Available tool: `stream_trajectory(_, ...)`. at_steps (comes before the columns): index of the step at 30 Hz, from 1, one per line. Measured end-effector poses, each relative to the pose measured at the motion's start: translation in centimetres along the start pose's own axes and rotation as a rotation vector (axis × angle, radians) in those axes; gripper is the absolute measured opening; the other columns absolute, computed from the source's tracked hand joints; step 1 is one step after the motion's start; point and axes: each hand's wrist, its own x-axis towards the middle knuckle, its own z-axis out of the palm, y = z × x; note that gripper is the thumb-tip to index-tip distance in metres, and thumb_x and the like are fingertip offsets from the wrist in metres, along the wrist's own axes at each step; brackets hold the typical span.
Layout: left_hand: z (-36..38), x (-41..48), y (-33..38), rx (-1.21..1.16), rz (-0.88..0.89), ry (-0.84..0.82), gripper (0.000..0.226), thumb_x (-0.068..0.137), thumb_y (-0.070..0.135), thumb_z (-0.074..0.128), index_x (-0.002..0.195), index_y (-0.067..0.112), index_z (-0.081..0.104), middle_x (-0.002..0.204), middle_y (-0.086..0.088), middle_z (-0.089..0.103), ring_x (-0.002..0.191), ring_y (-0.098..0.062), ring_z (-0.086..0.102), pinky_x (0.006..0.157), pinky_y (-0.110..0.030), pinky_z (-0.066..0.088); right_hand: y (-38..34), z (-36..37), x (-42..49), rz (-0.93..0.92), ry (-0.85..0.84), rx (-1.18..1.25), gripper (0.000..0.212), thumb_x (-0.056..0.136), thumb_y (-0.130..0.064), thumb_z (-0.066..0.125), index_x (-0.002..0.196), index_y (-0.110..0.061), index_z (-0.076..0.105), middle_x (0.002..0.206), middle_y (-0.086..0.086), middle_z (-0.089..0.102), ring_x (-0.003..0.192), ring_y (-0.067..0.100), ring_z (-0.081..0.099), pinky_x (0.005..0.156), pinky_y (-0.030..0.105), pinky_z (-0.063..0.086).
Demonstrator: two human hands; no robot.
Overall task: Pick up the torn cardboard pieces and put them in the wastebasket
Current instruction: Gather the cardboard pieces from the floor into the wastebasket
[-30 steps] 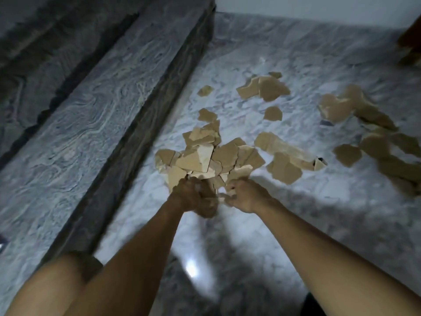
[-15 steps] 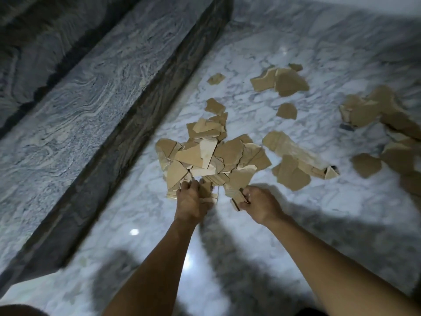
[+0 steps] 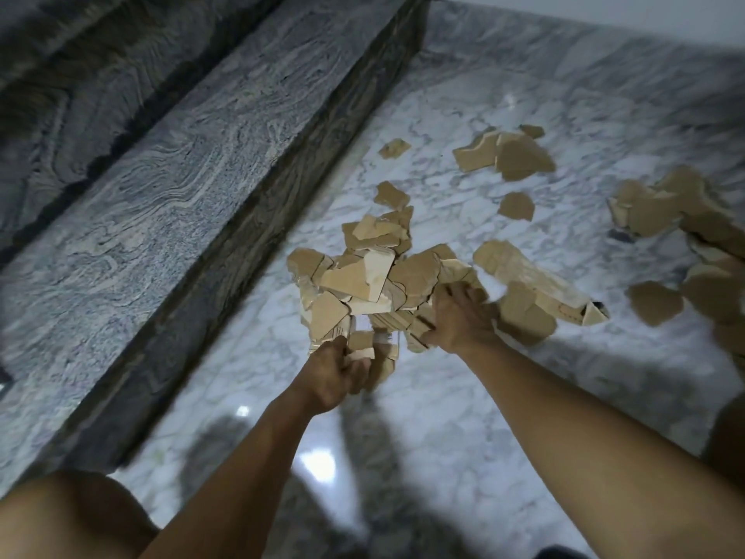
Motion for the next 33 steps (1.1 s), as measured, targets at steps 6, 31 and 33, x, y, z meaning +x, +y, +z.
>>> stream_trajectory(6,2.0,-0.3,-2.1,0.068,-0.051,-0.015,0.036,0.066,0.029,0.081,0.079,0.020,0.049,0.100,0.000,0.062,0.096,-0.028,0.064,0.078,-0.036,0.055,-0.2,1.1,-0.6,0.083,-0.001,-0.046,0.096,0.062,-0.053,0.085,0.138,-0.017,0.039,0.142,0.015,0.045,0.132,0.039,0.040,0.104,0.053,0.034)
stream_trajectory(31,1.9,1.9,0.2,0.756,0.181,-0.040,0.111,0.059,0.056,0.082,0.149,0.038,0.020,0.142,-0.007,0.032,0.121,-0.031,0.049,0.090,-0.043,0.052,1.2,-1.5,-1.2,-0.555,-0.269,-0.560,0.069,0.070,-0.035,0.085,0.132,-0.028,0.057,0.164,-0.003,0.007,0.148,0.027,0.012,0.114,0.046,0.024)
stream_trajectory(33,1.6,2.2,0.1,0.891,0.235,-0.025,0.112,0.059,0.061,0.079,0.149,0.042,0.015,0.147,-0.003,0.025,0.126,-0.028,0.036,0.096,-0.044,0.046,0.9,-1.6,-1.0,-0.590,-0.223,-0.596,0.083,0.065,-0.035,0.088,0.137,-0.025,0.049,0.161,0.003,0.014,0.143,0.028,0.021,0.109,0.046,0.028)
